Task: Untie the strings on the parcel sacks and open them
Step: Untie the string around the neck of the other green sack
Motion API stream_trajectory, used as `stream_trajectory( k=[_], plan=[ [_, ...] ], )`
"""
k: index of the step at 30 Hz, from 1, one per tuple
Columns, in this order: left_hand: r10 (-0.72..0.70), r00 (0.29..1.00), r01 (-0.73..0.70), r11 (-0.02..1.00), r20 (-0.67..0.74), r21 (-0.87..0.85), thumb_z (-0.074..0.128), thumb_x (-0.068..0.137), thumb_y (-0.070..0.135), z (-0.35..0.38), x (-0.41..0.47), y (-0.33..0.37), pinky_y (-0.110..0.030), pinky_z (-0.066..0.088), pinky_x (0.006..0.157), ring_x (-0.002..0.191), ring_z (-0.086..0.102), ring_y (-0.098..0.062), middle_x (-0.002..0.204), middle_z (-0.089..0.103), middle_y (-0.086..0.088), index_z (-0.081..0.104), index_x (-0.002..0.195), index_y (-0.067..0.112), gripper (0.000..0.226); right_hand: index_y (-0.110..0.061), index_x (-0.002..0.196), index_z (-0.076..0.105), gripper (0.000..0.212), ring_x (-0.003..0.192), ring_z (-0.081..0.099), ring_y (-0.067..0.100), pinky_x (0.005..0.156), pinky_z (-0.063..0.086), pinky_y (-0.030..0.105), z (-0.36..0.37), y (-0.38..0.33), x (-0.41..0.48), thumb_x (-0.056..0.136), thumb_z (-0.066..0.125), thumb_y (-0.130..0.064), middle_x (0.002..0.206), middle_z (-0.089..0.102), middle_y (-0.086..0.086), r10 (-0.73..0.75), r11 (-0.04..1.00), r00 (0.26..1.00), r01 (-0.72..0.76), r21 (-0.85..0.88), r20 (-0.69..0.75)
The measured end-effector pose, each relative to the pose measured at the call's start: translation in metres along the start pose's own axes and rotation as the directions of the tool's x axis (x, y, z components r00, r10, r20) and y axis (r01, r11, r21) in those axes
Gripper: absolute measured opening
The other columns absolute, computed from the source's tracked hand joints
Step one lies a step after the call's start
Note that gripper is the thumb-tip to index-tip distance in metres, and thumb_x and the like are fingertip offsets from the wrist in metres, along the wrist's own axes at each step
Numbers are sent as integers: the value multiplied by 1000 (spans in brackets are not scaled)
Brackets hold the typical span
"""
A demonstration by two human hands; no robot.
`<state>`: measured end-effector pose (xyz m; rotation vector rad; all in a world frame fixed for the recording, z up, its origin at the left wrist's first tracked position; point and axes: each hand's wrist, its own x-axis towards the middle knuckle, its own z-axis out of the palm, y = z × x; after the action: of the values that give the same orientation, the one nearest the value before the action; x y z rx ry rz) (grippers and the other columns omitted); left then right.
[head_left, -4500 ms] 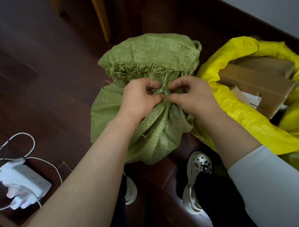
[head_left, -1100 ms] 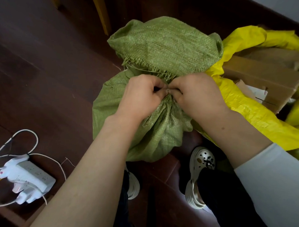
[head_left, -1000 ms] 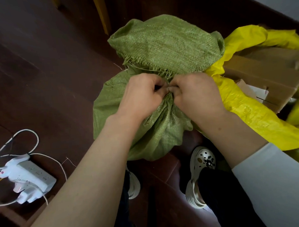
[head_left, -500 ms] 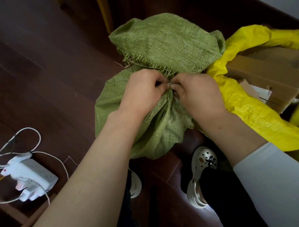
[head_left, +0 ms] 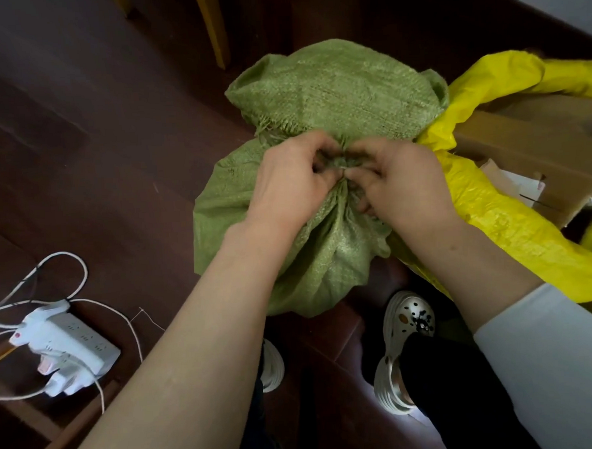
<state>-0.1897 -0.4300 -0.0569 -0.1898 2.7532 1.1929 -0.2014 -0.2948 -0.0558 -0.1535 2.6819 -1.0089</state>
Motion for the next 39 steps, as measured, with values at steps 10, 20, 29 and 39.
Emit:
stream_trajectory(
  k=[10, 20, 29, 39],
  plan=[
    [28, 990, -52, 983, 138, 176, 62, 85, 21, -1, -4, 9, -31, 48, 89, 102, 62, -22, 107, 70, -3, 70, 107, 23, 24, -16, 104, 62, 22, 99, 58, 33, 73, 44, 34, -3, -4, -1, 91, 54, -32, 103, 65, 12, -44, 908, 997, 66, -413, 62],
    [0, 999, -6, 984, 33, 179, 58, 90, 26, 5, -10, 14, -31, 48, 74, 89, 63, -28, 96, 69, -9, 70, 103, 17, 20, -14, 100, 66, 23, 92, 58, 30, 62, 30, 28, 0, -8, -5, 90, 47, -21, 95, 67, 9, -199, 889, 979, 164, -428, -38],
    [-53, 998, 51, 997, 31, 65, 57, 90, 18, 2, -10, 17, -35, 50, 84, 96, 62, -25, 101, 69, -6, 70, 103, 14, 19, -7, 59, 60, 25, 29, 48, 8, 30, 29, 14, -3, -8, 3, 81, 59, 5, 37, 55, -2, 384, 647, 912, -377, 663, 143],
    [-20, 999, 10, 977, 45, 211, 54, 90, 21, 4, -7, 13, -36, 51, 76, 91, 62, -30, 98, 68, -10, 69, 104, 12, 22, -12, 105, 66, 27, 97, 58, 35, 71, 42, 34, -4, -16, -5, 93, 48, -28, 100, 65, 17, -119, 885, 992, 123, -449, 39]
  ],
)
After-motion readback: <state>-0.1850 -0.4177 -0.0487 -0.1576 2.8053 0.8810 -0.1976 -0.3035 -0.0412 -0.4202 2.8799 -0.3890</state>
